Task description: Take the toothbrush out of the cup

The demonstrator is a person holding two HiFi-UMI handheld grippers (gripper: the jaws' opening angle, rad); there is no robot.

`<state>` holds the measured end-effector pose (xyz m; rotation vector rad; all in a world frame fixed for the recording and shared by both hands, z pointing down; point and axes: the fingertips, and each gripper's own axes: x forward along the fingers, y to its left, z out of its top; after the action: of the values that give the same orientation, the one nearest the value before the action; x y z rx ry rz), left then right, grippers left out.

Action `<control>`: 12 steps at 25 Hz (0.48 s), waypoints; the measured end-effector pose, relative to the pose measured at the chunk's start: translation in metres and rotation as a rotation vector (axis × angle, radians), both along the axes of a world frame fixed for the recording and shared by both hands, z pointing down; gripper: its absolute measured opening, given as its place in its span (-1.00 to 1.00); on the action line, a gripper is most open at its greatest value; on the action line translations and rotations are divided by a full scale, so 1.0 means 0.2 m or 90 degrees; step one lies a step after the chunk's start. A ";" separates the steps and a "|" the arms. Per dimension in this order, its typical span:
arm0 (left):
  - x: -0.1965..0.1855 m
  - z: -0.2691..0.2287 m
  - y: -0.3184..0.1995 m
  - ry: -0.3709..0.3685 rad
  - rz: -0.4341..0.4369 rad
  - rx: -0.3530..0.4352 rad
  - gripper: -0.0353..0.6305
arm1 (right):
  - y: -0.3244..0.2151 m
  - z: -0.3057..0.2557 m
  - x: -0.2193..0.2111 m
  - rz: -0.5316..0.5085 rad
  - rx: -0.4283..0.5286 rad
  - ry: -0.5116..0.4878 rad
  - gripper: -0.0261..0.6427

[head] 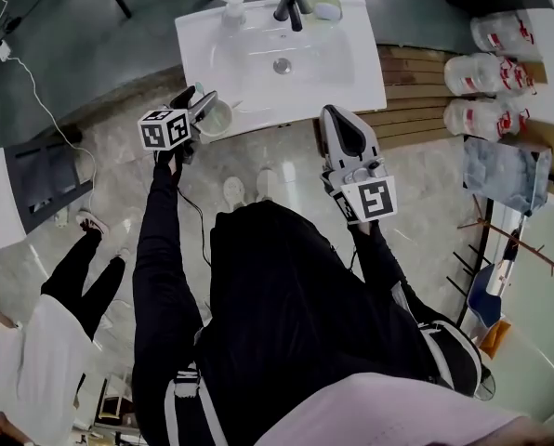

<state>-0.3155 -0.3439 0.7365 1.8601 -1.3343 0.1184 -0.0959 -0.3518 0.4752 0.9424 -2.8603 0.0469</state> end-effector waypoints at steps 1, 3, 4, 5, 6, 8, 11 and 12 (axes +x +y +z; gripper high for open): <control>0.00 0.00 0.00 0.002 -0.001 0.000 -0.03 | -0.01 0.00 0.01 0.002 0.000 0.000 -0.92; 0.00 0.00 0.00 0.002 0.000 0.004 -0.25 | -0.02 0.00 0.04 0.008 0.000 0.000 -0.92; 0.00 0.00 0.01 0.000 0.002 0.007 -0.33 | -0.02 0.00 0.04 0.011 0.001 0.000 -0.92; 0.01 0.00 0.01 -0.003 0.004 0.010 -0.39 | -0.03 0.00 0.05 0.013 0.001 -0.001 -0.92; 0.01 0.00 0.02 -0.005 0.006 0.012 -0.48 | -0.03 0.00 0.06 0.014 0.002 -0.001 -0.92; 0.02 -0.01 0.02 -0.007 0.008 0.015 -0.66 | -0.03 -0.01 0.07 0.016 0.003 -0.002 -0.92; 0.03 -0.01 0.02 -0.009 0.012 0.024 -0.77 | -0.02 -0.02 0.08 0.016 0.004 0.000 -0.92; 0.03 -0.01 0.02 -0.008 0.013 0.027 -0.78 | -0.02 -0.02 0.08 0.016 0.005 0.001 -0.92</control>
<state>-0.3099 -0.3403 0.7344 1.9110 -1.3365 0.1131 -0.0798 -0.3555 0.4716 0.9790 -2.8493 0.0368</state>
